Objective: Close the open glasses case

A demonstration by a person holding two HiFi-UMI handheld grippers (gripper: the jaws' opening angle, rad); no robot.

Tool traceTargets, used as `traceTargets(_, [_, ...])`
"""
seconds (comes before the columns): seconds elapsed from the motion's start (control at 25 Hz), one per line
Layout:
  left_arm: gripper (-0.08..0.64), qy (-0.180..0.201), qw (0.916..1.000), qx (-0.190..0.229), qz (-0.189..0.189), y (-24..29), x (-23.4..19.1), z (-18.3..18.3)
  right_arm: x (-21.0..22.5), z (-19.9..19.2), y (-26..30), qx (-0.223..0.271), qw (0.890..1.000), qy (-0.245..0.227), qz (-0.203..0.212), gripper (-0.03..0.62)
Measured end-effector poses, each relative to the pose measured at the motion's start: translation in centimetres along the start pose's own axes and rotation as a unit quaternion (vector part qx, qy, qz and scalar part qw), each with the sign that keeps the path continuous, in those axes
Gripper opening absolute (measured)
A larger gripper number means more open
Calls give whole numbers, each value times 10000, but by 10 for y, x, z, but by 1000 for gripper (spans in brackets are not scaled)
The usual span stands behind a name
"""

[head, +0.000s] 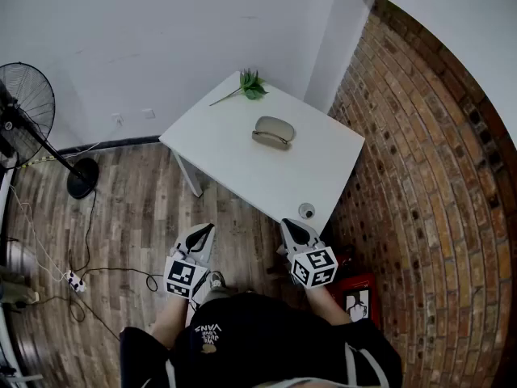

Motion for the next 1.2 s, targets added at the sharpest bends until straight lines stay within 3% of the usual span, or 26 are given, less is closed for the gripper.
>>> traceTargets(0.32, [9,-165,9997,163,106,-3,8,-5,5,-4,-5,175,9997,65,161,1])
traceTargets(0.36, [45,-218,9996,190,45,-1,7,-6,6,-4,-4,219,9995,134,197,2])
traceTargets(0.4, [157,-272,9994,199,-25,1,6,-7,7,-4,-2,244,9993,184,204,3])
traceTargets(0.44, [253,-316,9993,190,-94,5,4,-8,8,-4,0,252,9993,223,189,51])
traceTargets(0.48, [267,-341,9991,175,-162,9,1,-9,10,-3,3,252,9992,258,158,136])
traceTargets(0.56, [277,-351,9988,162,-283,18,-6,-10,12,-2,11,251,9992,319,58,191])
traceTargets(0.76, [353,-339,9970,116,-679,42,-44,-11,11,9,41,274,9980,513,-259,241])
traceTargets(1.2, [374,8,9867,29,-1626,92,-162,5,-13,45,123,478,9868,975,-1198,250])
Point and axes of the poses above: the fingertips, and each gripper's own axes: y forward along the fingers, x to its right, z out of its top, the point moved 9 cm from there along -y, backward along the fingers, and after that the axes turned 7 degrees about -x, right-handed, at the moved point
